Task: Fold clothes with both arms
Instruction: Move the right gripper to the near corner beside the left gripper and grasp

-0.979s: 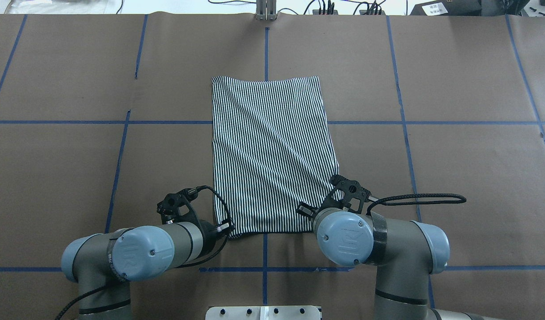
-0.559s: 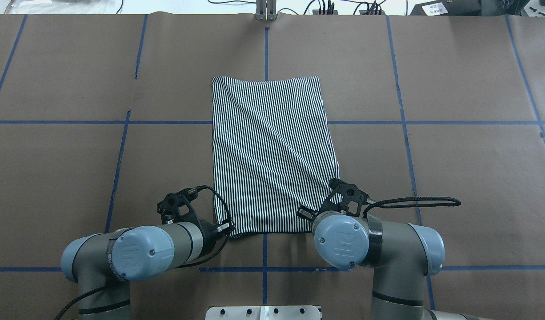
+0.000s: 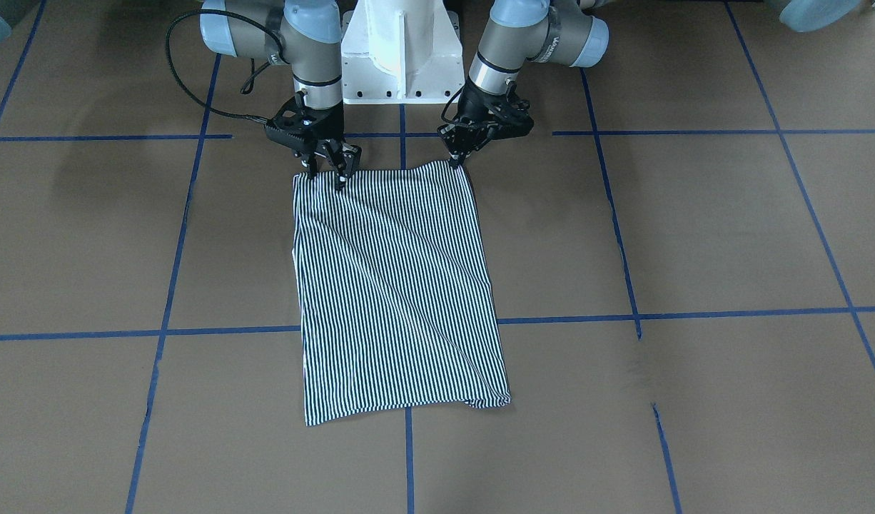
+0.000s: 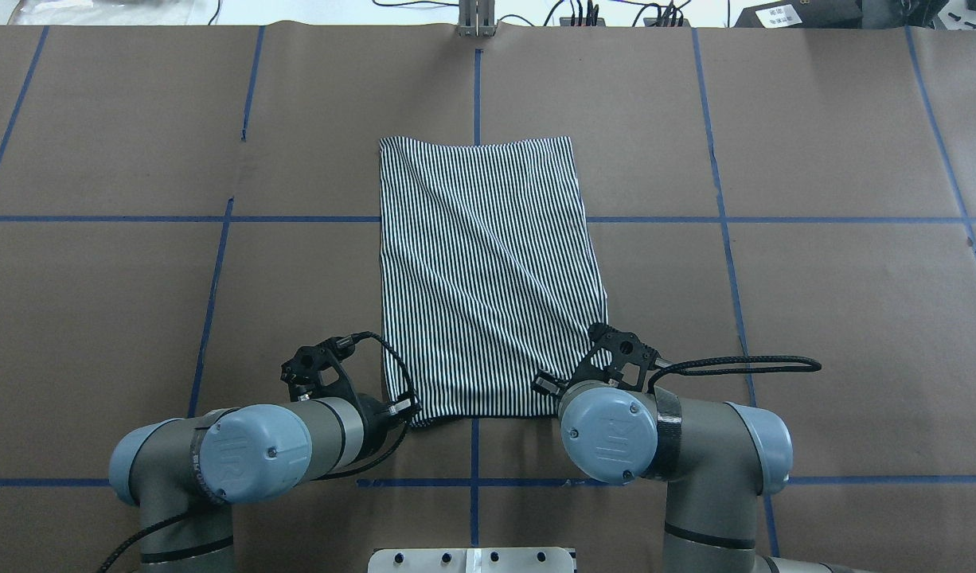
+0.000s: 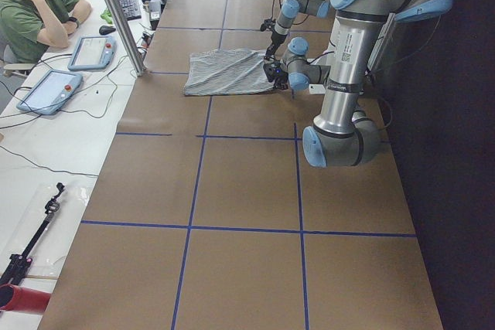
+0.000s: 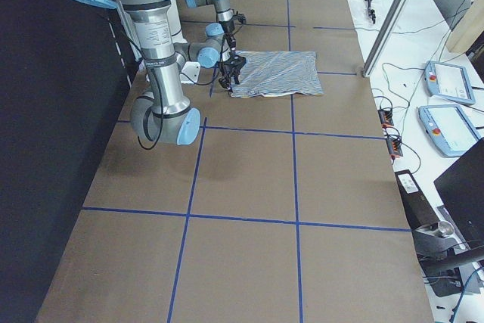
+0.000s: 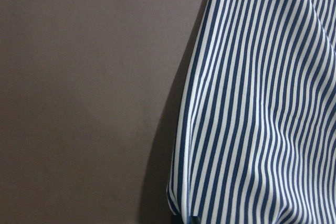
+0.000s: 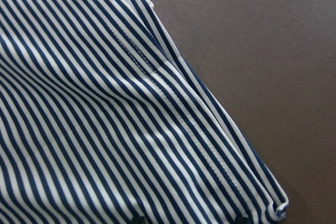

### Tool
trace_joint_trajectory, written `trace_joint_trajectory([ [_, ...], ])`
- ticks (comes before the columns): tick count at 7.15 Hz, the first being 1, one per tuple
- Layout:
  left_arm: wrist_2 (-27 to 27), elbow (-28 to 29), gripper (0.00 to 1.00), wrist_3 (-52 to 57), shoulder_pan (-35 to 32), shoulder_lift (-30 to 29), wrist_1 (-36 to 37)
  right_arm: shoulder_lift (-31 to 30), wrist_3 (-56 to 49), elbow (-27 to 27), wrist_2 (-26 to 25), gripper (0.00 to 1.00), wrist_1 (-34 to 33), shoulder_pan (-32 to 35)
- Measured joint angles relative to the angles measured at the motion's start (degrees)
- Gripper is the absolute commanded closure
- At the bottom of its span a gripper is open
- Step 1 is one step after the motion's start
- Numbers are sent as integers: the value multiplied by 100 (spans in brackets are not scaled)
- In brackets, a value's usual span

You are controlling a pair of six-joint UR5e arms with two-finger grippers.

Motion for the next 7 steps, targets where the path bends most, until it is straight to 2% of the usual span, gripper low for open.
trace_joint_trajectory([
  [1,-2,-5,100,0,0,1,0,2,-2,-4,-17,100,1,-3],
  [5,-17,-40,100,6,0,0,8,131,-2,14,-42,100,1,33],
  [7,-130,-541,100,254,-20,14,377,163,-19,332,-43,100,-56,126],
])
